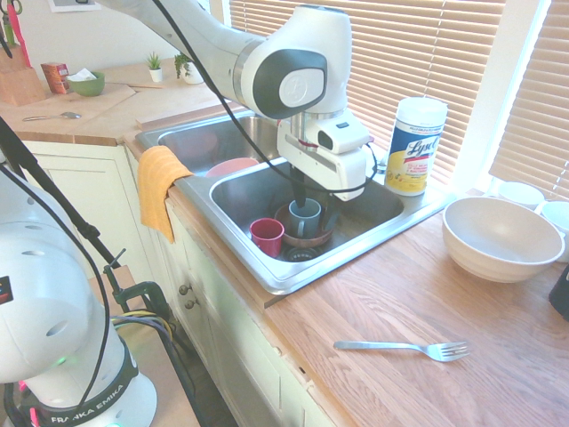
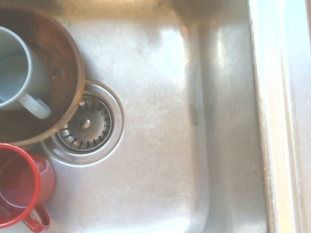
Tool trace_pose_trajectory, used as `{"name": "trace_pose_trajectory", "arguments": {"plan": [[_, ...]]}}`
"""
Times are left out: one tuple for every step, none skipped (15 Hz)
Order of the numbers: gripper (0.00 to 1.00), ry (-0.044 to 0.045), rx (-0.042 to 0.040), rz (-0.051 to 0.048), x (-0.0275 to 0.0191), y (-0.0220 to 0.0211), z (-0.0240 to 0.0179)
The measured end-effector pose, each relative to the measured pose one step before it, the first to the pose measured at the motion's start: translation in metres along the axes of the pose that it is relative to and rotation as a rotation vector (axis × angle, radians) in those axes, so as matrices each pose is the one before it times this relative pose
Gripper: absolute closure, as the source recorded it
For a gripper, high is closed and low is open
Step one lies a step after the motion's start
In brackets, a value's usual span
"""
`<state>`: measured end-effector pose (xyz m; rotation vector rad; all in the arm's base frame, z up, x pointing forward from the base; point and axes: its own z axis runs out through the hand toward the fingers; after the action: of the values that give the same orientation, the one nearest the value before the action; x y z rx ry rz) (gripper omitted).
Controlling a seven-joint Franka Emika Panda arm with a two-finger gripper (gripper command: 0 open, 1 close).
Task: Put the fork into the sink
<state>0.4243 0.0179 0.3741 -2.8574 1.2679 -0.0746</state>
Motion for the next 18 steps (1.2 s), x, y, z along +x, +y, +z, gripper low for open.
{"name": "trace_pose_trajectory", "arguments": {"plan": [[0.0,-0.00053,-0.00054,0.00004,0.00003,0.0,0.00037],[0.0,0.00003,0.00017,0.00286,0.00047,0.00031,-0.00005],[0.0,0.00223,0.00137,0.01441,0.00229,0.00124,-0.00115],[0.0,0.00723,0.00387,0.02733,0.00491,0.00256,-0.00341],[0.0,0.00825,-0.00045,0.04447,0.00856,0.0045,-0.00535],[0.0,0.01008,-0.00695,0.05657,0.01152,0.00607,-0.0056],[0.0,0.01169,-0.00538,0.04859,0.01485,0.00765,-0.00483],[0.0,0.01098,-0.00935,0.0432,0.01624,0.01033,-0.00175],[0.0,0.01493,-0.01339,0.05078,0.0175,0.01213,0.00018],[0.0,0.00798,-0.0175,0.05866,0.01853,0.01364,0.00308],[0.0,-0.00961,-0.01869,0.05565,0.01623,0.01192,0.00601],[0.0,-0.0161,-0.01545,0.04929,0.01606,0.00975,0.00805],[0.0,-0.01449,-0.01358,0.03937,0.0155,0.00689,0.00874],[0.0,-0.01576,-0.01207,0.03296,0.01366,0.0043,0.00852],[0.0,-0.01613,-0.00787,0.02617,0.01022,0.00164,0.00691],[0.0,-0.01597,-0.0028,0.0226,0.00772,0.00028,0.00495],[0.0,-0.00858,-0.00294,0.01666,0.00657,0.00037,0.00384],[0.0,-0.00507,-0.0054,0.01394,0.00611,0.002,0.00467]]}}
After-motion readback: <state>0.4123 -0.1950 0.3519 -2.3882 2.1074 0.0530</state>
